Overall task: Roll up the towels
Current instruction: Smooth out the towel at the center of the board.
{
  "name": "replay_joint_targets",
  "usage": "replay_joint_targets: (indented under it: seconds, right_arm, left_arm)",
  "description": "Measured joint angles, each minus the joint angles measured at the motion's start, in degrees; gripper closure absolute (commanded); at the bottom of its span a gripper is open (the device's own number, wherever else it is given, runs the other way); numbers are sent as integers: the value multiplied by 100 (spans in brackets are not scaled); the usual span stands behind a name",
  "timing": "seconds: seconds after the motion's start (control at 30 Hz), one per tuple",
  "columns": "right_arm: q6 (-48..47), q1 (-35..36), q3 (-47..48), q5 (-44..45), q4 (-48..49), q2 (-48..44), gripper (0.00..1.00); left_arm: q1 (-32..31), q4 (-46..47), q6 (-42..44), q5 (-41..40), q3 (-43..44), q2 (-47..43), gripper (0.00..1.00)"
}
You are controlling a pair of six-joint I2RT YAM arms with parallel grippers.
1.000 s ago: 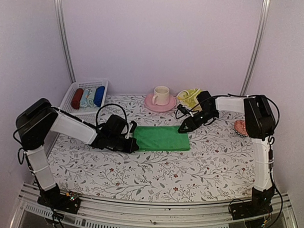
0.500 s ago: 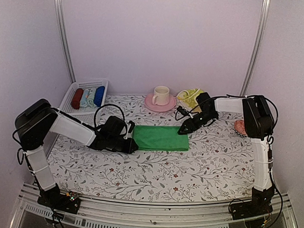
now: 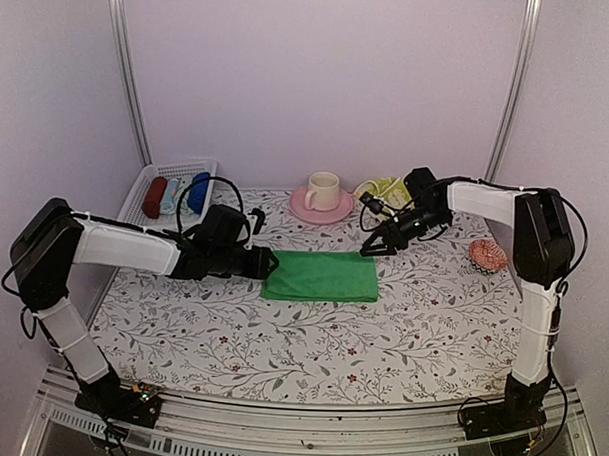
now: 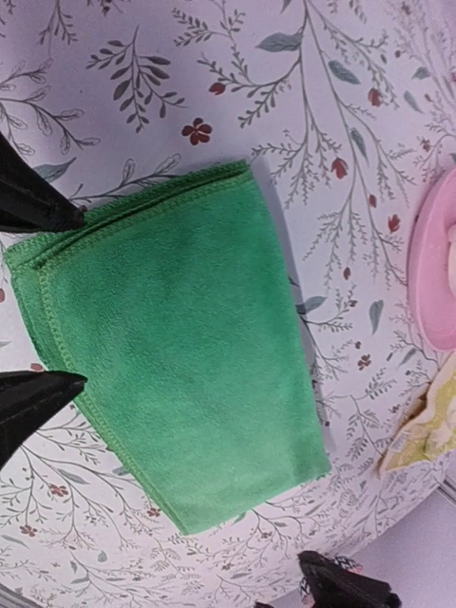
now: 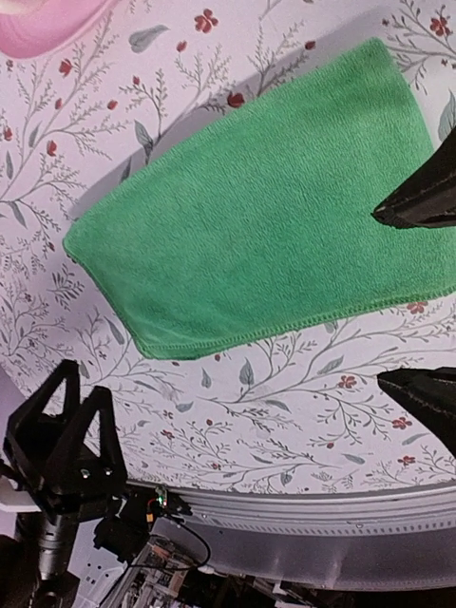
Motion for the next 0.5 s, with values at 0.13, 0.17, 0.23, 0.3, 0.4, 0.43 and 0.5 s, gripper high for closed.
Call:
replay_joint_targets:
  seconds: [0.13,0.17,0.23,0.3,0.4,0.43,0.5]
  right_arm:
    - [-321,0,-190,-330,-409,59,56]
    - [-367,0,-260,-396,-466,74,57]
    - [-422,0,-396,-470,-555,114,59]
    - [-424,0,-463,-487,-599,186,59]
    - [-424,2,-514,-485,-640,363,59]
    - [-424,2,-540,-474,-647,409,59]
    - [-422,2,-643,-393,-647,498,59]
  left_arm:
    - [57,26,118,48,452,236,52]
    - [92,55,151,76,581,361,52]
    - [177,129,186,153,815,647,53]
    - [264,153,205,223,981,918,54]
    - [409,146,247,273,1182,1335,54]
    - [442,142,260,282,1222,1445,54]
    - [514,142,302,289,1338,1698,54]
